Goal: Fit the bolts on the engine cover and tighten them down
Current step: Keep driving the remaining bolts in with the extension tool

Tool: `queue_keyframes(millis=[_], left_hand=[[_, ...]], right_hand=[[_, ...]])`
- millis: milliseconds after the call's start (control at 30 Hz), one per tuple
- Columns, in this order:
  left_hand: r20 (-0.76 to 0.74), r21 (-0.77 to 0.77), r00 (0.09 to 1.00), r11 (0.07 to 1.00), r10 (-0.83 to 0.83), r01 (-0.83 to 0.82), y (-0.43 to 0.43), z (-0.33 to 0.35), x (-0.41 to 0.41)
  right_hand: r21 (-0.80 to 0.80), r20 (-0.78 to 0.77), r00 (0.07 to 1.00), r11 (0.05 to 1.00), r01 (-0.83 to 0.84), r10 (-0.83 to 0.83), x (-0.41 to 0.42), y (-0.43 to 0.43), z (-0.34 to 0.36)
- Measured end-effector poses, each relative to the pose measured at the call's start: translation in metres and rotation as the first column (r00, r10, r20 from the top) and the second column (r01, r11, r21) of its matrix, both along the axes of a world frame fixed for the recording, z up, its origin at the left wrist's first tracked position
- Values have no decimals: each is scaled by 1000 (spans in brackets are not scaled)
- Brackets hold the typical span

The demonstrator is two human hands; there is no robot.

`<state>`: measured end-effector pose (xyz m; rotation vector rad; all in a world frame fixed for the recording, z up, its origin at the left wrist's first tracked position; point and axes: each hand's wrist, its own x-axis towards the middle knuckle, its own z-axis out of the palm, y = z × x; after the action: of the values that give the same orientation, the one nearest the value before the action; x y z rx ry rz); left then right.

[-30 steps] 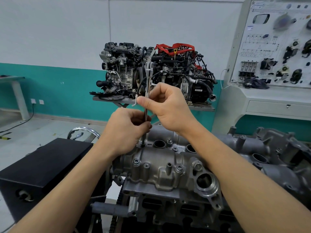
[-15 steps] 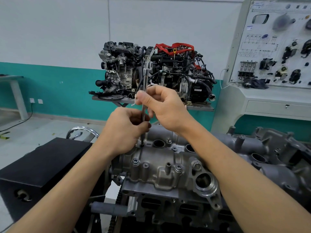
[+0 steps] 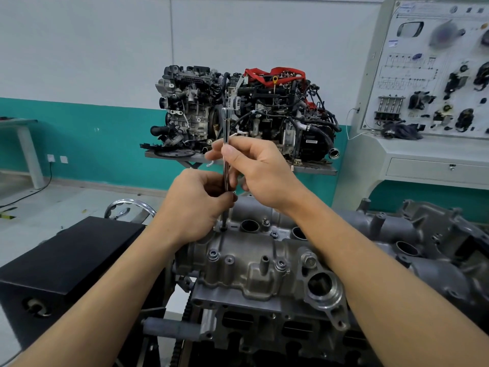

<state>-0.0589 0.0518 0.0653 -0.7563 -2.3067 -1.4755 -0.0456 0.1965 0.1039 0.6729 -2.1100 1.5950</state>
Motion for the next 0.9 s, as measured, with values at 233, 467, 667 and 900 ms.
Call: queue_keyframes(millis=[233, 467, 667, 900], left_hand=[[20, 10, 1000, 1000, 1, -1, 1, -1, -2], [-2, -3, 1000, 1000, -5, 5, -1, 0, 0], [19, 16, 1000, 1000, -23, 23, 0, -1, -1], [-11, 7, 1000, 1000, -9, 9, 0, 0, 0]], right_hand=[[-28, -41, 978, 979, 203, -204, -6, 5, -1], [45, -31, 999, 999, 24, -22, -3, 2, -1], [-20, -45, 990, 990, 136, -137, -7, 4, -4], [42, -16, 1000, 999, -14, 15, -2, 2, -1]])
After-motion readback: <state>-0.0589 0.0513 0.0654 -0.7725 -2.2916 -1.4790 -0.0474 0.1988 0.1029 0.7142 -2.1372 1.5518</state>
